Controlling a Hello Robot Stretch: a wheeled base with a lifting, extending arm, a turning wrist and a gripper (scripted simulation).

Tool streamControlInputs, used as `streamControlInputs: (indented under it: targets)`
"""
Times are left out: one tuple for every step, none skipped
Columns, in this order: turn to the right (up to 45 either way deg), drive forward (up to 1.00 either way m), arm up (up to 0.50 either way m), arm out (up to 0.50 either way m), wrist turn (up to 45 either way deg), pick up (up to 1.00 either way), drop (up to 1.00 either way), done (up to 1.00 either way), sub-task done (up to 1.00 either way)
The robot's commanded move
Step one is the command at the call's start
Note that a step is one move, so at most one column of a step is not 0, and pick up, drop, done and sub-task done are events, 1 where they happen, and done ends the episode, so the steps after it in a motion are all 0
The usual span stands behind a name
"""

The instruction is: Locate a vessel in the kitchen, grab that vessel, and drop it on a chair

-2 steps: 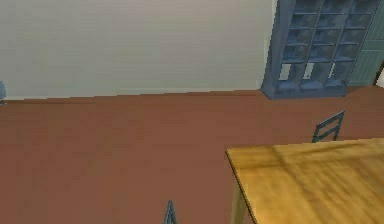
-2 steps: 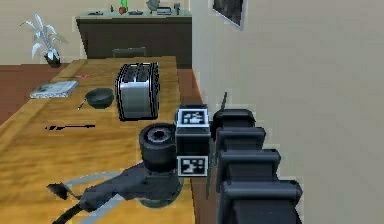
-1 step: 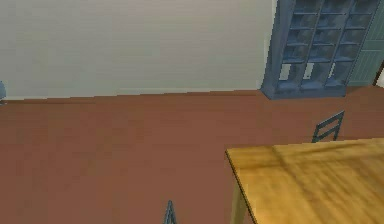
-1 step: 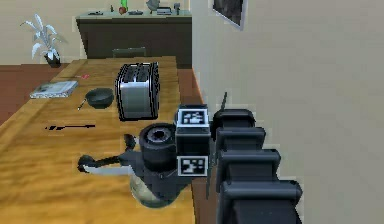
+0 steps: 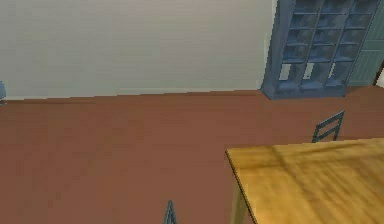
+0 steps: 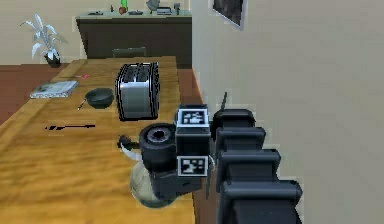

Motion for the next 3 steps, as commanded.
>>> streamControlInputs:
  targets:
    - [0.0, 0.0, -0.24, 0.0, 0.0, 0.0, 0.0, 0.0, 0.0]
    - [0.0, 0.0, 0.0, 0.0, 0.0, 1.0, 0.0, 0.0, 0.0]
    - [0.0, 0.0, 0.1, 0.0, 0.0, 0.0, 0.0, 0.0, 0.0]
